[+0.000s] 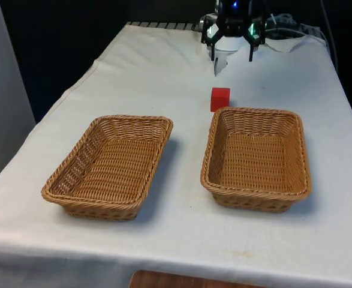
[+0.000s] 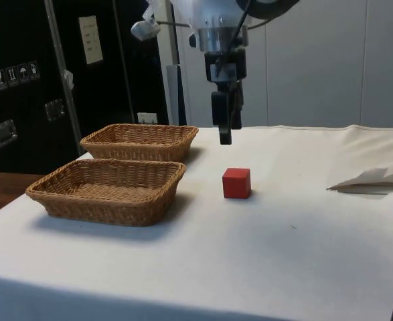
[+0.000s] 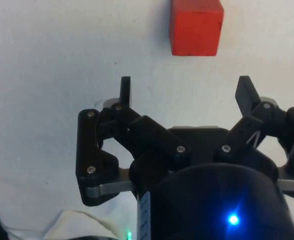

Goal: Pick up the red cube and place it into the right basket.

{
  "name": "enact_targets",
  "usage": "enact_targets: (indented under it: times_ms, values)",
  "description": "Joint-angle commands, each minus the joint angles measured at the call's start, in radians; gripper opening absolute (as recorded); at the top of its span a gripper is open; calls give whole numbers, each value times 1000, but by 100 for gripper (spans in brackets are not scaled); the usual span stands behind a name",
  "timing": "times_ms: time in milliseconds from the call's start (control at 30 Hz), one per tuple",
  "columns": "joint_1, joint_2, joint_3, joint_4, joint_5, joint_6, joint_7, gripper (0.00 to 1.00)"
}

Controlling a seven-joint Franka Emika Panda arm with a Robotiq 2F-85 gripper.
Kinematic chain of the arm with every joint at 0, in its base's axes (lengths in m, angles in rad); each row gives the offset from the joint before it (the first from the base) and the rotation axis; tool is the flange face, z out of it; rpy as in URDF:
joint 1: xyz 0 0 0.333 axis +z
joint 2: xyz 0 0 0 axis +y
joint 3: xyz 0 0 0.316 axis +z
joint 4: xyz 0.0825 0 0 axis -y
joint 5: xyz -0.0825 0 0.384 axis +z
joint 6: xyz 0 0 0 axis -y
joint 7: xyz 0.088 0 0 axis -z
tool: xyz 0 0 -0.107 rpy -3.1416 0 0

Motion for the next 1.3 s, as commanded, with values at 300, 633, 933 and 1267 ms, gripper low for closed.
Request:
enact_targets:
  times_ms: [300, 633, 933, 1267]
  values:
    - [3, 64, 4, -3, 114, 58, -73, 100]
    - [0, 136, 7, -4, 81, 133, -52, 100]
    - [2, 186, 7, -6, 64, 186, -35, 100]
    - [4, 247, 9, 1, 59, 225, 2, 100]
